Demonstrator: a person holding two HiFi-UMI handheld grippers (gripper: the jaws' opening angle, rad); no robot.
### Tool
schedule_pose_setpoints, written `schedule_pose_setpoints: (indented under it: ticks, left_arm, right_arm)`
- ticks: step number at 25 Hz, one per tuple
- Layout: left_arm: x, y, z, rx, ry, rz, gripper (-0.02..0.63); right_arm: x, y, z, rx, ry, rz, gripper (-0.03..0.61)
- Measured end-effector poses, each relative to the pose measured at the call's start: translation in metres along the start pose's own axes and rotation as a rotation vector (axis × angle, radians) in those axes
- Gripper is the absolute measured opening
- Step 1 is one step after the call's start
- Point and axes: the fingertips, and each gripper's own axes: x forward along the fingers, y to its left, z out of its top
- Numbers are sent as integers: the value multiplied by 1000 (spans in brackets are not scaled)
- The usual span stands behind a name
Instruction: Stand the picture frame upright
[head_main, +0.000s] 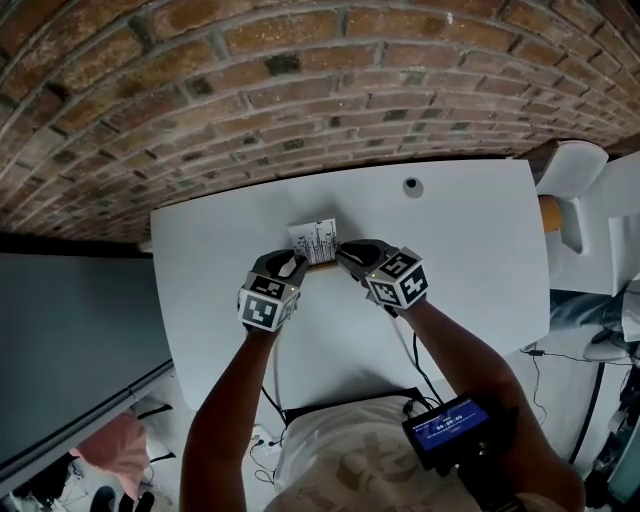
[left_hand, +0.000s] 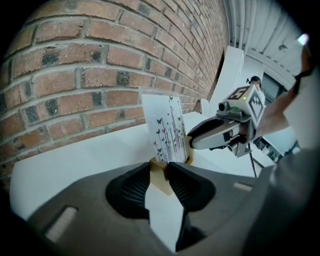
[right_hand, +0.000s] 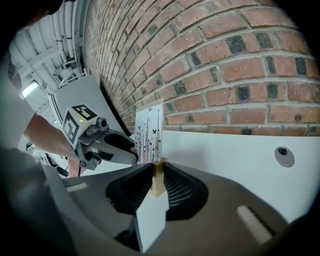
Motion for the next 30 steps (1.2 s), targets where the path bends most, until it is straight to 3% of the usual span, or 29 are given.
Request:
schedule_pose_setpoints:
  ticks: [22, 30]
  left_arm:
    - [42, 104, 51, 227, -22, 145, 123]
    - [52, 133, 63, 227, -40, 177, 123]
  right_arm:
    - [76, -60, 63, -138, -38, -130, 74]
    - [97, -75, 84, -182, -41, -158, 74]
